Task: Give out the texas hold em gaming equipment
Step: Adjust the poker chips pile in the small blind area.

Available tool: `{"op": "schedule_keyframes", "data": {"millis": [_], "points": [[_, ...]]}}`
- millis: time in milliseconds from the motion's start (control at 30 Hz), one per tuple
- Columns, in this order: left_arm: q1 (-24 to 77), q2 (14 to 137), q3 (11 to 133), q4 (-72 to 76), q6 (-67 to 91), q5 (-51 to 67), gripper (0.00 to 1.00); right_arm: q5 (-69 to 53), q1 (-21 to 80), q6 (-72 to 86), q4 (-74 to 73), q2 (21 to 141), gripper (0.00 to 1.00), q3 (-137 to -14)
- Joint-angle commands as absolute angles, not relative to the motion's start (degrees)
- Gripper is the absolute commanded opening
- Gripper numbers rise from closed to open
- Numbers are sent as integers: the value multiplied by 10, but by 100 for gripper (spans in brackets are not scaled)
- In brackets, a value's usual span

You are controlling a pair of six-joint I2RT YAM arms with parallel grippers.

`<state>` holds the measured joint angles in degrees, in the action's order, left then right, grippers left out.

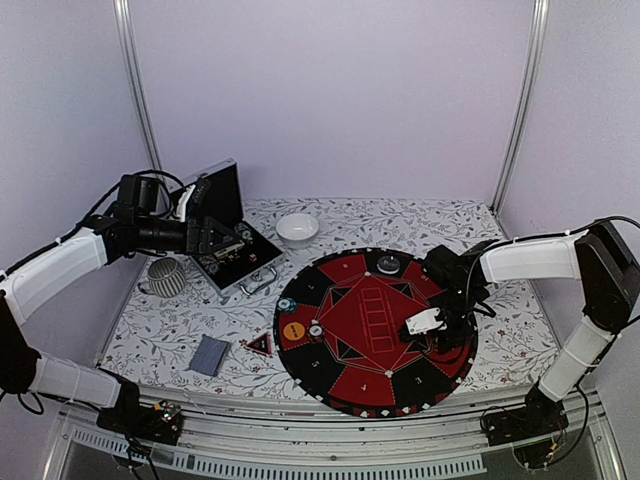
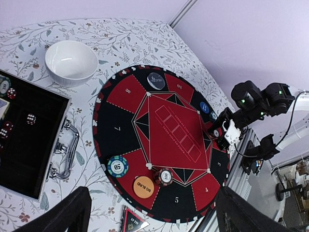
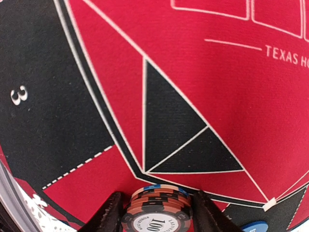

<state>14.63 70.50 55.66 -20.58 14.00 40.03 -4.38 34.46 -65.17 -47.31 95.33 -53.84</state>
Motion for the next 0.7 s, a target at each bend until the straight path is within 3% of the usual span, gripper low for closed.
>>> {"op": "schedule_keyframes", "data": {"millis": [0,133,200,333,400,433,467,667], "points": [[136,708,549,-194,146,417,91,-13,344,-649,-482,966,43,-540],[133,709,548,-194,148,420,91,-16,346,-652,-479,963,33,-542],[132,710,548,-194,148,420,91,-15,348,-655,-481,960,34,-540],[130,711,547,-192,149,423,91,-16,352,-657,-481,952,56,-533],[129,712,547,-192,149,423,91,-16,355,-656,-478,948,78,-531],[129,712,546,-192,149,423,91,-13,358,-655,-476,945,94,-530],[128,713,546,-192,149,423,91,-9,360,-655,-472,943,100,-530],[126,714,542,-191,148,399,91,1,374,-646,-442,916,99,-553]]}}
